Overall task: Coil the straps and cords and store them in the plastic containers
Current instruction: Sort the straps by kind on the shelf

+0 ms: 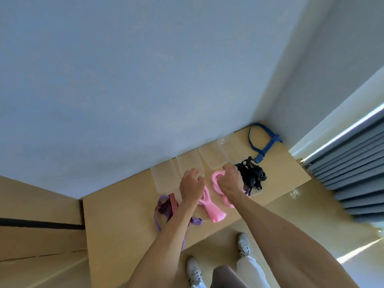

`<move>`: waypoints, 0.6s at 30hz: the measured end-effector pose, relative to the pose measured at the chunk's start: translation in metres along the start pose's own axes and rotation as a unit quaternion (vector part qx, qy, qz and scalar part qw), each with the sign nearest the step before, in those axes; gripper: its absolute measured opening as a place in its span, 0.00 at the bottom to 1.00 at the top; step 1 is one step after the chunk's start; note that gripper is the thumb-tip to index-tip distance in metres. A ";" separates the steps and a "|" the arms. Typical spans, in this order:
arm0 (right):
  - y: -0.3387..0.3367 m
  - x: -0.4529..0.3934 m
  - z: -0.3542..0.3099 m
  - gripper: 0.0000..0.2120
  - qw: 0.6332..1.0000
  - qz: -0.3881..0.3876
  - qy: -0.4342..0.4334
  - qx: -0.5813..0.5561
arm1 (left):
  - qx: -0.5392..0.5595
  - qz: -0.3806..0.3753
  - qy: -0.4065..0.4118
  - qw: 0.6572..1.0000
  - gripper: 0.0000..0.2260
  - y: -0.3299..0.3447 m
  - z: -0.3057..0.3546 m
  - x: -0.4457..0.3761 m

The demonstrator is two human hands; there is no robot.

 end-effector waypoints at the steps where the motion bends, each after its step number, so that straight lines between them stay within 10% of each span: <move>1: -0.013 -0.012 0.013 0.18 1.000 0.003 -0.003 0.011 | -0.015 -0.022 0.019 0.999 0.14 0.015 0.015 -0.007; 18: -0.070 -0.256 0.240 0.22 0.991 -0.089 -0.017 0.096 | -0.098 -0.121 -0.015 0.988 0.07 0.297 0.138 -0.150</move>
Point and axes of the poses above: each hand's wrist, its own x-axis away from the middle knuckle, its own y-axis out of the palm, z = x × y, the point moved 2 cm from there along -x, towards the middle knuckle, and after that the axes turned 13 degrees about x, right-handed, at the moved point
